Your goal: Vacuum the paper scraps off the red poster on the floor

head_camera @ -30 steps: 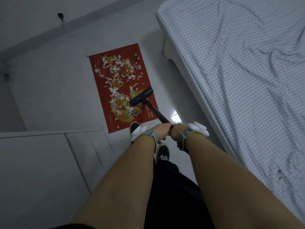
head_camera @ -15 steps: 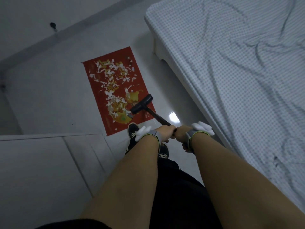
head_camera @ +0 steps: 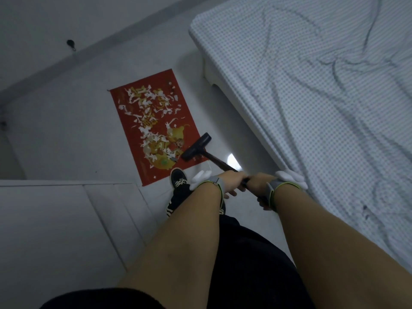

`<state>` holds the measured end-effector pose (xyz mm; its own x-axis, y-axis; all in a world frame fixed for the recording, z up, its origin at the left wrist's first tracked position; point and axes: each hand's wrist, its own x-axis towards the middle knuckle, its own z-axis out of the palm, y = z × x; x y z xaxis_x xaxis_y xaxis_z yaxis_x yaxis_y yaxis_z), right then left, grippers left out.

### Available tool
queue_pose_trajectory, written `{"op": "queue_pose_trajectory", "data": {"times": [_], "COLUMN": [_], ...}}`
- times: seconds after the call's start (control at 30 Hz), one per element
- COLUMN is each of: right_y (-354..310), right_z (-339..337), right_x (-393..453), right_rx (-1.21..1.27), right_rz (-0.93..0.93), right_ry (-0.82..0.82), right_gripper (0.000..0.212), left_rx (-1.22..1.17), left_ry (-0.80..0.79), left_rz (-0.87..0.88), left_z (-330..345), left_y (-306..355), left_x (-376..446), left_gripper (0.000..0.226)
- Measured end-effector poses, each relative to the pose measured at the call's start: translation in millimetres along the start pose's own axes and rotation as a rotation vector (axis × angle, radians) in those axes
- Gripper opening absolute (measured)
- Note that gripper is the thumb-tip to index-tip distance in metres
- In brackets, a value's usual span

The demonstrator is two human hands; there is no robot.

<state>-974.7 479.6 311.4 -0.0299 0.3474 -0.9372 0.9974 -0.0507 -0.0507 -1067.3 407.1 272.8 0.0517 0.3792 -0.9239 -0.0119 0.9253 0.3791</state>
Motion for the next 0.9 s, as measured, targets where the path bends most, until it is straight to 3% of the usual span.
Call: {"op": "queue_pose_trajectory", "data": {"times": [0.27,0.43,0.77,0.9], "right_y": [-38.1,-86.6,-194.6,-255.8], "right_z": [-9.5,-5.6,-11.0,-28.5], "right_x": [4.0,0.4,5.6,14.9], "right_rx": [0.191,0.169,0.182,0.058], "right_rz": [-0.013,-0.127,-0.311,-0.431], "right_ry": [0.016,0.02,-0.03,0.018], "right_gripper": [0.034,0.026,0.03,0.037], "left_rx": [-0.1,-0.184,-0.887,-1.003], "left_ry": [0.089,0.242,0.259,0.282], "left_rz": [0.146,0.249,0.24,0.322], "left_z": [-39.3,-66.8,-147.5,-199.8], "left_y": [15.9,5.1,13.8,32.0], "left_x": [-16.8,-8.9,-2.2,-0.3], "left_gripper": [0.04,0.041,0.036,0.033]}}
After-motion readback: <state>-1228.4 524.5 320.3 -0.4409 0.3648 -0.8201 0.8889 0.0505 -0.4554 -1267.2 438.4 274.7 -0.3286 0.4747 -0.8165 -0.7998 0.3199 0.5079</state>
